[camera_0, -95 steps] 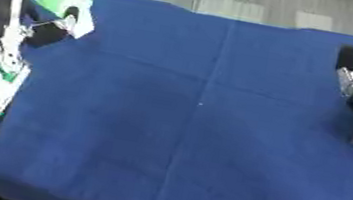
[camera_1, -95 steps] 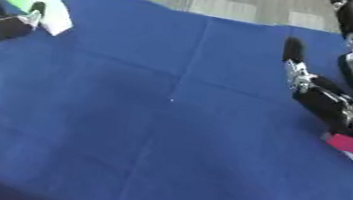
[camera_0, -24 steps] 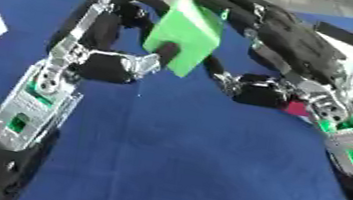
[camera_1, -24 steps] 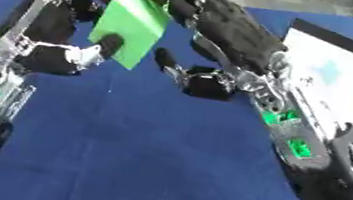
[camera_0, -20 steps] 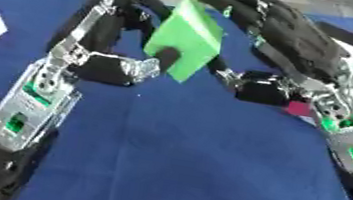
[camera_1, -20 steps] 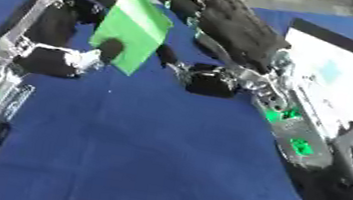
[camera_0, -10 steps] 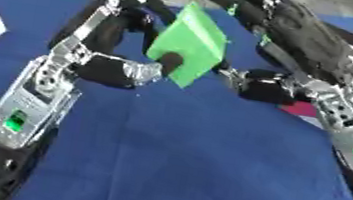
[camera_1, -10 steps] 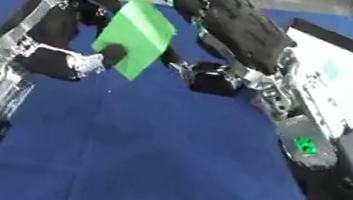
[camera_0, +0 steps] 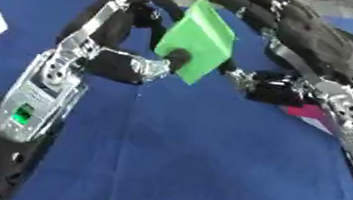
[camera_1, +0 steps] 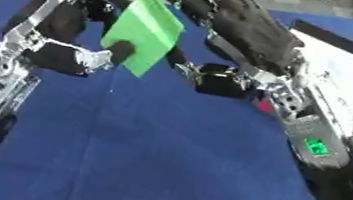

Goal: Pick up the objects with one hand, pass them to the other hand, and then place them into the box on the other side of the table.

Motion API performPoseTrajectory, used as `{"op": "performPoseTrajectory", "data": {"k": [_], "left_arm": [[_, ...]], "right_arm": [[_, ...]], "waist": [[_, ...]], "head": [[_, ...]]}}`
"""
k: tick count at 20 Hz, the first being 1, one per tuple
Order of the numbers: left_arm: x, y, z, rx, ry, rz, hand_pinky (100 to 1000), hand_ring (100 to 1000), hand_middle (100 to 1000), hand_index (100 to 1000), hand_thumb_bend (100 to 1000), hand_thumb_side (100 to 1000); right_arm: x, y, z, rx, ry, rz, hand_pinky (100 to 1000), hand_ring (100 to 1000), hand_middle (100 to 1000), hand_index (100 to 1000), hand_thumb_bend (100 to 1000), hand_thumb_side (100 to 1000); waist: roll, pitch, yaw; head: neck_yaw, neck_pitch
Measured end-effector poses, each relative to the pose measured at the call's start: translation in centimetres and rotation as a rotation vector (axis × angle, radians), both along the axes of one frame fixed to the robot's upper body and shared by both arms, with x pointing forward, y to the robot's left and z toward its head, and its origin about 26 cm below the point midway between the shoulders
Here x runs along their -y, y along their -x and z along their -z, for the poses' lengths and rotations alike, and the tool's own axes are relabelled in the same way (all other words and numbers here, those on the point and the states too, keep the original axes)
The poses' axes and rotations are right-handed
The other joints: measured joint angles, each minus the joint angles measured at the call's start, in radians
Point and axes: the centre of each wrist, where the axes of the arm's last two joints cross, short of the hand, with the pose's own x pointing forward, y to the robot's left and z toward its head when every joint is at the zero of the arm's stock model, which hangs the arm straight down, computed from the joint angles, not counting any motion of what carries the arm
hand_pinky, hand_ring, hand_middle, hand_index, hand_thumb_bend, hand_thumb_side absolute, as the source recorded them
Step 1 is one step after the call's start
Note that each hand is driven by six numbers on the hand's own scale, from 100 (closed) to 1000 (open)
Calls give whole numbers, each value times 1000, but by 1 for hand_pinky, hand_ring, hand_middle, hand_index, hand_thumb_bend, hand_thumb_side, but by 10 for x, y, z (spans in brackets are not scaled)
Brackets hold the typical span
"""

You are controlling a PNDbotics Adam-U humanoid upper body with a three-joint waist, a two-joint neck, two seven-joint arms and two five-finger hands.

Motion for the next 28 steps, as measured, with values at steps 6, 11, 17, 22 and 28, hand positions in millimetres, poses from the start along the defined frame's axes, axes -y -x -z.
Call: {"op": "performPoseTrajectory", "data": {"k": [6, 11, 17, 22, 28], "left_arm": [[5, -5, 4, -10, -15, 14, 498, 290, 205, 422, 301, 100], [8, -6, 4, -8, -40, 39, 498, 288, 201, 421, 306, 100], [11, -5, 3, -2, -70, 75, 499, 287, 198, 420, 310, 100], [10, -3, 0, 4, -89, 91, 500, 287, 196, 419, 314, 100], [10, -2, -2, 7, -105, 102, 502, 288, 195, 419, 318, 100]], "right_arm": [[4, 0, -3, -52, 67, -50, 833, 973, 940, 1000, 100, 164], [7, -1, -7, -70, 98, -89, 835, 970, 935, 1000, 100, 172], [9, -1, -8, -97, 109, -118, 815, 972, 925, 1000, 100, 168], [10, -1, -8, -110, 114, -124, 815, 959, 915, 1000, 100, 164], [10, -1, -9, -100, 118, -118, 828, 953, 915, 1000, 100, 172]], "waist": [[-2, 2, 1], [-2, 2, 3], [-2, 2, 4], [-4, 2, 5], [-4, 2, 9]], "head": [[1, 0], [1, 0], [0, 0], [0, 0], [-5, 0]]}}
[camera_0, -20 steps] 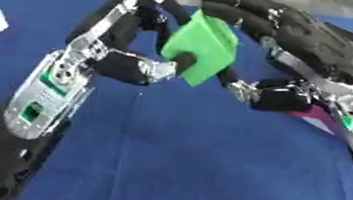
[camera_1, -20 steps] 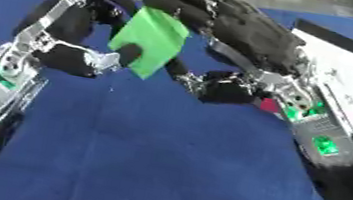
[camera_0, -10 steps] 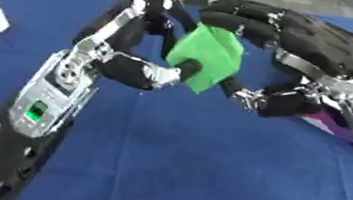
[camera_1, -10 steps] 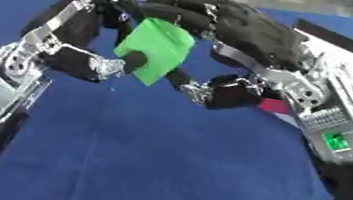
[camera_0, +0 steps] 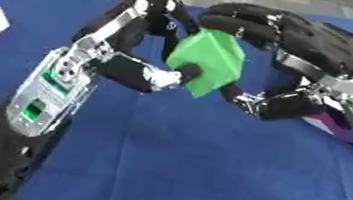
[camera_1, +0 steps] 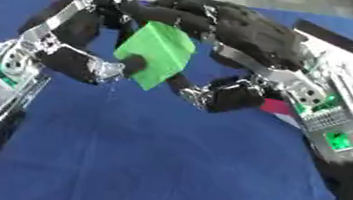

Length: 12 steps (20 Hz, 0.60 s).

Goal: Pick up the objects with one hand, pass them to the other hand, and then place them into the box on the other side of the table.

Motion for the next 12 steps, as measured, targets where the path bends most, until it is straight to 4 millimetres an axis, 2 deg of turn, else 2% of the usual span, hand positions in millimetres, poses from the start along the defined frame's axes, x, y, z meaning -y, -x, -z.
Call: {"op": "performPoseTrajectory", "data": {"k": [3, 6, 9, 11, 12], "left_arm": [[-1, 1, -2, 6, -3, 7, 508, 291, 197, 421, 322, 100], [-2, 2, -4, 7, -9, 14, 511, 293, 199, 424, 326, 100], [-2, 2, -4, 4, -15, 19, 521, 307, 216, 440, 342, 100], [-1, 2, -5, 5, -16, 20, 535, 330, 246, 466, 363, 100], [-1, 2, -5, 6, -16, 21, 539, 337, 255, 474, 377, 100]], "right_arm": [[0, 1, -1, 10, 4, 3, 835, 947, 883, 991, 100, 175], [-1, 2, -1, 16, 3, 2, 814, 924, 795, 922, 100, 164], [-2, 2, -1, 26, -9, 2, 737, 845, 544, 714, 100, 142], [-2, 2, -1, 40, -25, 2, 695, 818, 474, 623, 100, 109], [-2, 2, -1, 48, -37, 2, 661, 792, 425, 523, 100, 100]], "waist": [[-2, 0, 0], [-3, 0, 0], [-3, 0, 0], [-3, 0, 0], [-3, 0, 0]], "head": [[-2, 0], [-3, 0], [-3, 0], [-3, 0], [-3, 0]]}}
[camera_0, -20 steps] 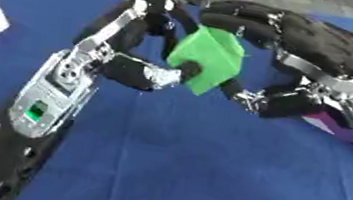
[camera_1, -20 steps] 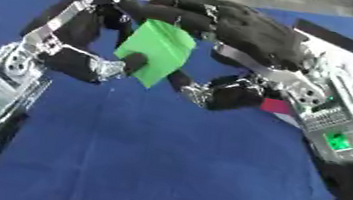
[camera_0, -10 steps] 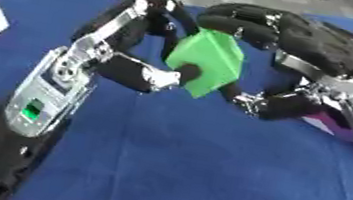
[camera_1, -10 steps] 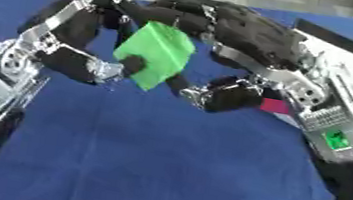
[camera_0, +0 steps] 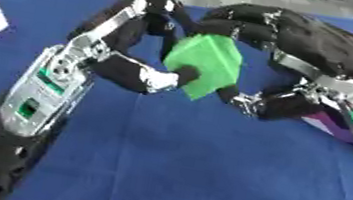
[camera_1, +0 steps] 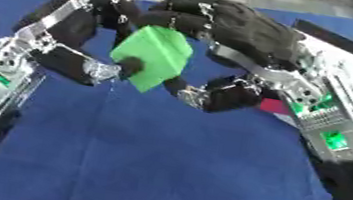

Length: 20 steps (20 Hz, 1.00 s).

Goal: Pick up the objects with one hand, pass them to the other hand, and then place them into the box on the other side of the table.

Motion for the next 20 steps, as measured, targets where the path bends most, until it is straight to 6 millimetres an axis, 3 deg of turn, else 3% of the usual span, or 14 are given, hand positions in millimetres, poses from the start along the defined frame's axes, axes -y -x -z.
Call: {"op": "performPoseTrajectory", "data": {"k": [1, 5, 7, 8, 15, 20], "left_arm": [[0, 0, -1, 3, 0, 1, 546, 348, 271, 488, 390, 100], [0, -1, -4, 11, 3, -1, 576, 403, 354, 564, 470, 100], [-1, -1, -5, 17, 8, -7, 595, 433, 387, 599, 588, 138], [-1, -2, -5, 22, 10, -13, 604, 451, 408, 622, 688, 215], [0, -4, -4, 51, 38, -64, 630, 488, 458, 668, 955, 411], [-1, -7, -1, 60, 64, -117, 639, 507, 487, 688, 1000, 473]], "right_arm": [[0, 0, 0, 8, -16, 0, 626, 766, 384, 432, 100, 100], [0, 0, 2, 49, -74, 6, 621, 736, 349, 338, 100, 100], [-1, 0, 3, 70, -90, 12, 584, 697, 301, 271, 100, 100], [-1, 0, 3, 78, -100, 14, 561, 675, 287, 247, 100, 100], [-2, 0, 5, 112, -160, 34, 532, 641, 267, 206, 100, 100], [0, -1, 6, 121, -176, 53, 532, 634, 265, 202, 100, 100]], "waist": [[0, 0, -1], [0, 0, -4], [0, 0, -5], [0, 0, -5], [0, 0, -6], [0, 0, -7]], "head": [[0, 0], [0, 0], [0, 0], [0, 0], [0, 0], [1, 0]]}}
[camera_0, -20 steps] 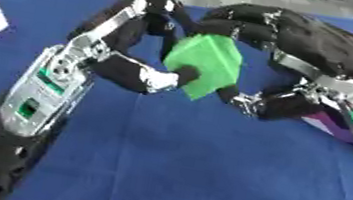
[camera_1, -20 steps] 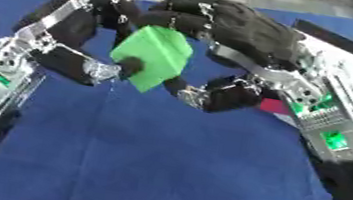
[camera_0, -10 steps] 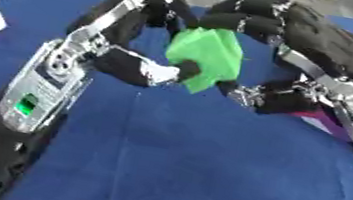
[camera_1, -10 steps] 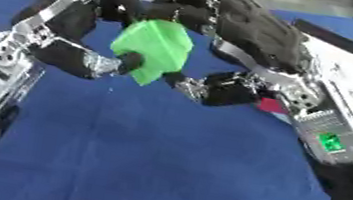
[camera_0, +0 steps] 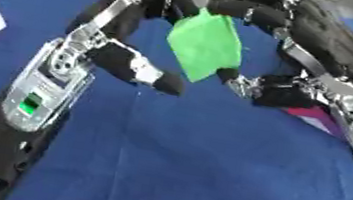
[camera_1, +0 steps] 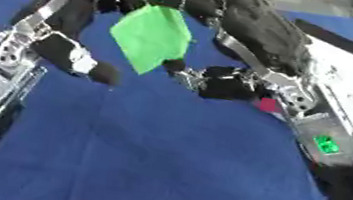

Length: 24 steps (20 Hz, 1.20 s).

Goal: Pick up the objects with one hand, pass them to the other hand, and then place them into the box on the other side of the table.

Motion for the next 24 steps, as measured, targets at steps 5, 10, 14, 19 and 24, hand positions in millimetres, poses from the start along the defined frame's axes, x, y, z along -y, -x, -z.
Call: {"op": "performPoseTrajectory", "data": {"k": [5, 10, 14, 19, 24], "left_arm": [[-5, -6, 8, -19, 48, -82, 636, 514, 495, 690, 1000, 519], [-13, -13, 11, -36, 148, -205, 633, 520, 505, 696, 1000, 527], [-18, -18, 17, -54, 228, -307, 634, 529, 515, 703, 1000, 553], [-29, -24, 26, -82, 330, -441, 632, 529, 518, 704, 998, 580], [-53, -26, 48, -138, 382, -591, 628, 524, 513, 700, 984, 589]], "right_arm": [[4, -1, -4, 19, -19, 12, 531, 629, 260, 202, 100, 100], [7, -2, -7, 34, -32, 12, 526, 626, 257, 203, 100, 100], [10, -2, -8, 46, -48, 12, 518, 625, 253, 205, 100, 100], [19, -3, -8, 53, -106, 28, 490, 627, 229, 220, 100, 100], [48, -4, -5, 50, -255, 141, 467, 639, 231, 239, 100, 100]], "waist": [[0, 0, -4], [0, 0, -5], [0, 0, -7], [0, 0, -12], [0, 0, -12]], "head": [[1, 0], [2, 0], [2, 0], [-1, 0], [-25, 0]]}}
